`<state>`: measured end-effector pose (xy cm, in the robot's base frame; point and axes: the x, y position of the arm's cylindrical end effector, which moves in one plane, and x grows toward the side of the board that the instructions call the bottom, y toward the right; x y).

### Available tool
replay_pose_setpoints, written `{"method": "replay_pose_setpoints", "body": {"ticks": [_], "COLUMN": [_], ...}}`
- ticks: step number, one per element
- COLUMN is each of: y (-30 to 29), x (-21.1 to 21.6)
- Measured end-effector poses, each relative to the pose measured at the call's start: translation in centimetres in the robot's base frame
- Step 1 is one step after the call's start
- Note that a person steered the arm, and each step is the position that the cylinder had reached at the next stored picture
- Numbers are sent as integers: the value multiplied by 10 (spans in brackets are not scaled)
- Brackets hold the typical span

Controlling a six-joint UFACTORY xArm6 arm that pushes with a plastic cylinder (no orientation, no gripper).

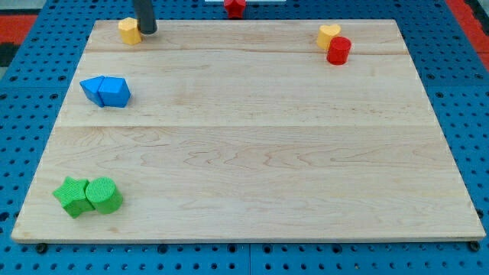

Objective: Point your arm at blue cube

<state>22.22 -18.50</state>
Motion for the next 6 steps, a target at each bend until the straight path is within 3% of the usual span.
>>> {"method": "replay_pose_setpoints", "body": {"ticks": [2,3,4,6], "y": [-15,12,55,53], "x": [3,23,83,199]}}
